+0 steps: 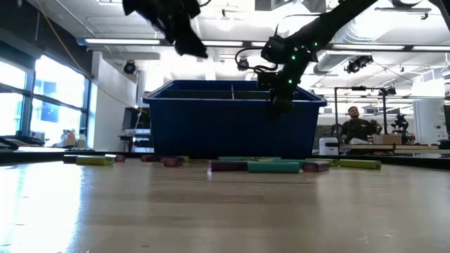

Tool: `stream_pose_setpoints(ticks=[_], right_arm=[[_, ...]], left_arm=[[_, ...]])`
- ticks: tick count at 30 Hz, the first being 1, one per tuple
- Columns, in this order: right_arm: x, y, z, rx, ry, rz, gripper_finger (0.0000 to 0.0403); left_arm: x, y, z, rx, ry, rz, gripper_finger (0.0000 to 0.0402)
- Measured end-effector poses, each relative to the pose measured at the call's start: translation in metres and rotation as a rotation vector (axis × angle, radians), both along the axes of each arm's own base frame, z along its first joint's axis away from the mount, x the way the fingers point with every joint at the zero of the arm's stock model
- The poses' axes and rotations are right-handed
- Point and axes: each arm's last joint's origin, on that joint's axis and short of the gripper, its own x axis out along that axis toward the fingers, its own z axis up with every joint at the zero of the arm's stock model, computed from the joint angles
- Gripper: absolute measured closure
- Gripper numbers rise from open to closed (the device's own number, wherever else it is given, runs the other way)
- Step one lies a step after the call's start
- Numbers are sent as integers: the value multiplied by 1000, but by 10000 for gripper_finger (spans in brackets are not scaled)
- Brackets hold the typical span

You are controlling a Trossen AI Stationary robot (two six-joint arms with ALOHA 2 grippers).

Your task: Sort blocks

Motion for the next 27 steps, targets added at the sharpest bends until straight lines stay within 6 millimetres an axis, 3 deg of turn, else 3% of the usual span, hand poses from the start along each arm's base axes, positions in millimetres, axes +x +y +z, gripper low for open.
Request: stream_pose_setpoints(ticks=[4, 7, 10, 17, 27], right_arm=[[0, 0, 0, -1, -3, -3, 336], [1, 0, 0, -6, -10, -3, 336], [1, 0, 0, -6, -9, -2, 336], [1, 0, 0, -5, -9, -4, 336], [1, 0, 0, -6, -10, -7, 336]], left_arm=[[3, -14, -35, -56, 105, 201, 222], [3, -24, -69, 38, 177, 335, 222], [4, -26, -88, 90, 150, 446, 222], [14, -14, -131, -109, 37, 709, 222], [30, -1, -204, -93, 148, 959, 222]])
